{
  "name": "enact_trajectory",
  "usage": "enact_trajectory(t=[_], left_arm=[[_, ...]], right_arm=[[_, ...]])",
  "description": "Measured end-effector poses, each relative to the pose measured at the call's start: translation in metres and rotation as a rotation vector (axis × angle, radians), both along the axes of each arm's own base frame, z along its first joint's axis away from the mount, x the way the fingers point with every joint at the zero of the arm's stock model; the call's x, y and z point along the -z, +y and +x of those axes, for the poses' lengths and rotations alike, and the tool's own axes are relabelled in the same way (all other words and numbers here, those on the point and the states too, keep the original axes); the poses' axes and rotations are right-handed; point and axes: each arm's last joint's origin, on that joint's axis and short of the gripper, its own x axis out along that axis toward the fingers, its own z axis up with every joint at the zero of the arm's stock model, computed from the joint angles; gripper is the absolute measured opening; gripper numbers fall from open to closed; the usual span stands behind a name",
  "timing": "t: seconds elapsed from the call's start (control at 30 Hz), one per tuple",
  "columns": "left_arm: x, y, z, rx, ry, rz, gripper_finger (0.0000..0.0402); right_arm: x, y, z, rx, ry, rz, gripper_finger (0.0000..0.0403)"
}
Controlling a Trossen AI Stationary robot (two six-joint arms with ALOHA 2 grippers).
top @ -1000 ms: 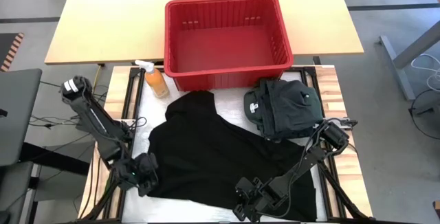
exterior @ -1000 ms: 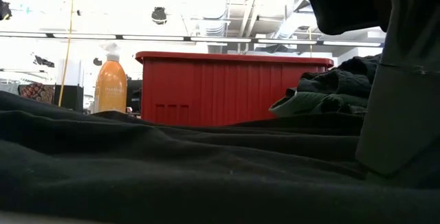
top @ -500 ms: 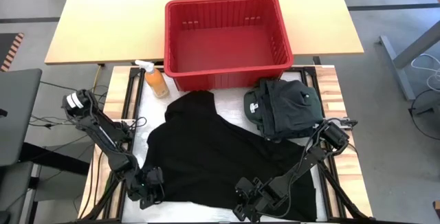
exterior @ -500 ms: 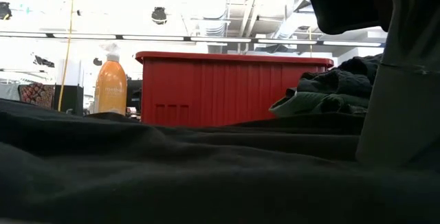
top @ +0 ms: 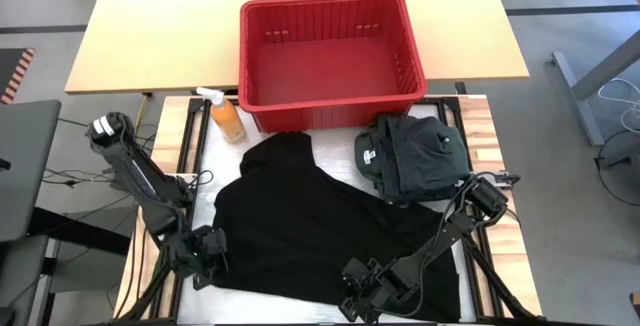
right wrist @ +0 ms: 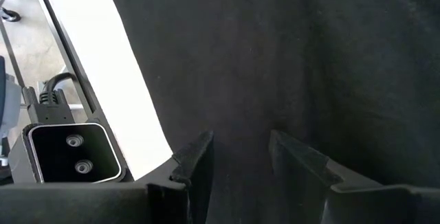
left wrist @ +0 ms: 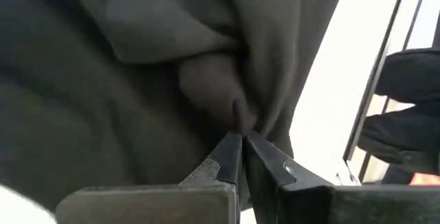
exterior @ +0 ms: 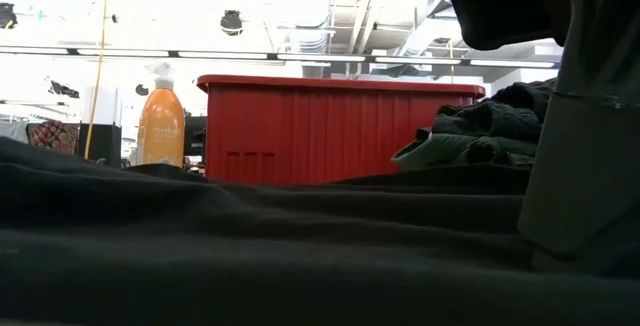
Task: Fold Laundry from Bin
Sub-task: Fold the black shirt
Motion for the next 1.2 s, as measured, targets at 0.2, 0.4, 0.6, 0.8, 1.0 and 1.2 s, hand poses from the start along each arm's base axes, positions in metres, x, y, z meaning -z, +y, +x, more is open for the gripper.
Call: enact_trajectory(t=[0.2,0.4,0.6,0.8,1.0,1.2], left_arm=[[-0.019,0.019,-0.014,-0.002,0.026,-0.041,0.0000],[-0.023,0.027,-0.023,0.001,0.150,-0.091,0.0000],[-0.026,0.023,-0.021,0.016,0.143,-0.154,0.0019],[-0.028,0.023,-0.020,0.009,0.095,-0.147,0.0087],[-0.025,0.030,-0.015,-0.147,-0.085,0.014,0.0135],[-0.011,0.042,-0.005,-0.279,-0.153,0.152,0.0142]], right_arm=[[0.000,0.000,0.000,-0.004,0.001,-0.005,0.0172],[0.000,0.000,0.000,-0.005,0.000,-0.003,0.0172],[0.000,0.000,0.000,-0.007,0.000,-0.005,0.0172],[0.000,0.000,0.000,-0.003,0.001,-0.003,0.0172],[0.000,0.000,0.000,0.000,0.001,0.000,0.0172],[0.000,0.000,0.000,0.000,-0.003,0.006,0.0172]])
